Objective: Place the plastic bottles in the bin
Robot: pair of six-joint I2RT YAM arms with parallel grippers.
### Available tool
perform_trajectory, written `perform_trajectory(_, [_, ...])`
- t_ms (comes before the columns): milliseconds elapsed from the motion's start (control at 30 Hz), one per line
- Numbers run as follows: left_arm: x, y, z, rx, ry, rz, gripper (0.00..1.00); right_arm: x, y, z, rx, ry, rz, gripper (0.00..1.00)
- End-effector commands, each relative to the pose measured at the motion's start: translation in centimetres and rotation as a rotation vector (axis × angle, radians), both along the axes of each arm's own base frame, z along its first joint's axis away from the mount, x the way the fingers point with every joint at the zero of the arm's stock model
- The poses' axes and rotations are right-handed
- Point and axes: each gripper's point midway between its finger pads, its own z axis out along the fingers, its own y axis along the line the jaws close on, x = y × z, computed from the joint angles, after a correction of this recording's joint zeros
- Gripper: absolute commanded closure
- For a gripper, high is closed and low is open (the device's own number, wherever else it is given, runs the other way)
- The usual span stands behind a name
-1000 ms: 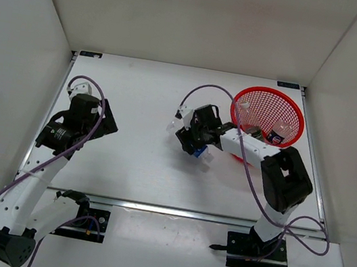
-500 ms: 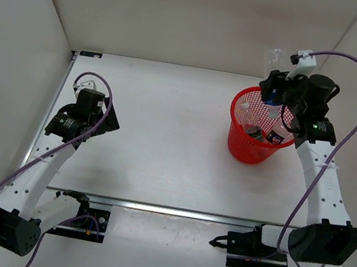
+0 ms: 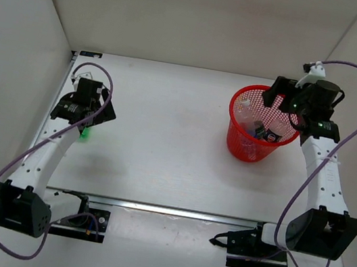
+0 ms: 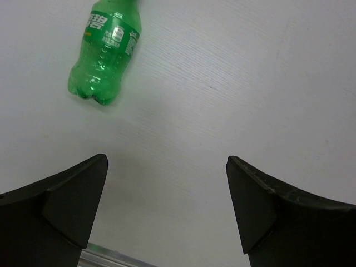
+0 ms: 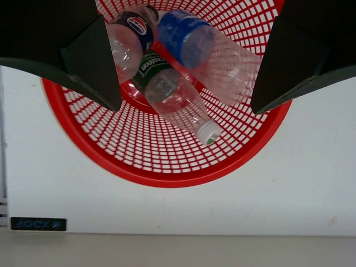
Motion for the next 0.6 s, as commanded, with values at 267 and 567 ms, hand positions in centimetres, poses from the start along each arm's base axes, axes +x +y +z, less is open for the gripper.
perform_trajectory(267, [4.0, 6.6, -1.4, 0.03, 0.056, 0.138, 0.01, -2.3, -0.1, 7.0, -0.002, -0.147, -0.019, 0.01])
perform_trajectory(567, [6.9, 10.0, -7.5, 0.07, 0.267, 0.029, 0.01, -3.7, -1.8, 5.0, 0.006, -0.082, -0.062, 0.0])
